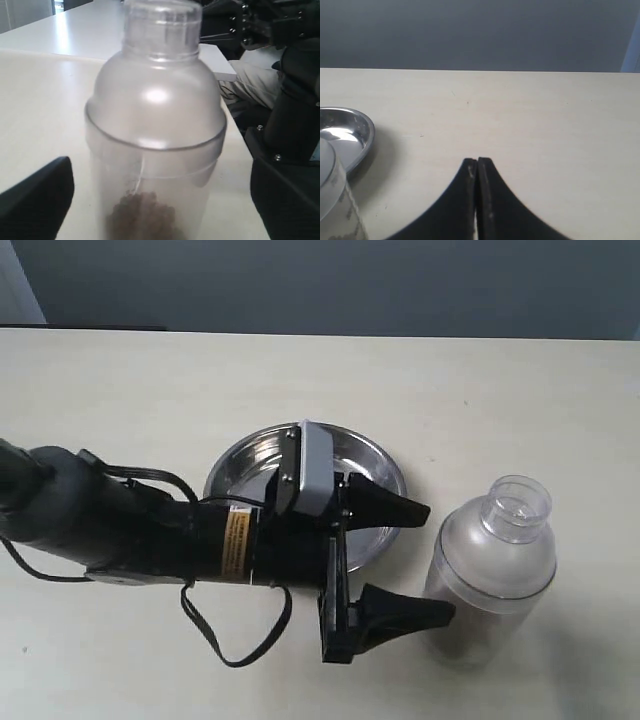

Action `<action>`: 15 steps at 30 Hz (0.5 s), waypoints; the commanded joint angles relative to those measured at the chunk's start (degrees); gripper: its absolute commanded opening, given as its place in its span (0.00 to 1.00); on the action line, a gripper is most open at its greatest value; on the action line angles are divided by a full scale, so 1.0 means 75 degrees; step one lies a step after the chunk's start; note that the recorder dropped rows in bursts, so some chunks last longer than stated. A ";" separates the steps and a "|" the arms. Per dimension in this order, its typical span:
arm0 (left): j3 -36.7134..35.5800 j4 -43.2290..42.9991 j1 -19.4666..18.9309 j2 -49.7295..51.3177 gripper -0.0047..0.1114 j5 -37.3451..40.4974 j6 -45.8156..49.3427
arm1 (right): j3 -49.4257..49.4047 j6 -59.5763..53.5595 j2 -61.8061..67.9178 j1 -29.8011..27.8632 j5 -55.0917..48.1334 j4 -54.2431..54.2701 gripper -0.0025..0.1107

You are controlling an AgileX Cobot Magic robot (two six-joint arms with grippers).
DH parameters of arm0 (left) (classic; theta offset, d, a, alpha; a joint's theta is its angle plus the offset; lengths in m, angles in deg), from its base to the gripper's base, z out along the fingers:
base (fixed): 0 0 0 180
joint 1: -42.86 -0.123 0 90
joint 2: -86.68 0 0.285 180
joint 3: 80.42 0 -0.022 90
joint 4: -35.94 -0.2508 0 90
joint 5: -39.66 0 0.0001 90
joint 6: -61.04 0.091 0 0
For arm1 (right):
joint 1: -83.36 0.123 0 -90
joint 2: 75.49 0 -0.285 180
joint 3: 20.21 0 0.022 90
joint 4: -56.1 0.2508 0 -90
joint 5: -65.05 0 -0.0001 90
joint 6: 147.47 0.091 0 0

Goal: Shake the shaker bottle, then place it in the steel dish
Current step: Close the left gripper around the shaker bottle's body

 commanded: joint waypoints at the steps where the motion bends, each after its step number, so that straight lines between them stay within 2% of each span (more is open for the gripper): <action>1: 0.0094 0.0249 0.0088 0.0357 0.81 -0.0069 0.0069 | -0.0009 0.0000 -0.0029 0.0020 0.0062 -0.0009 0.02; 10: 0.0585 0.0571 0.0578 0.0619 0.81 -0.0069 0.0332 | -0.0009 0.0000 -0.0029 0.0020 0.0062 -0.0009 0.02; 15: 0.0687 0.0715 0.0595 0.0648 0.81 -0.0069 0.0332 | -0.0009 0.0000 -0.0029 0.0020 0.0062 -0.0009 0.02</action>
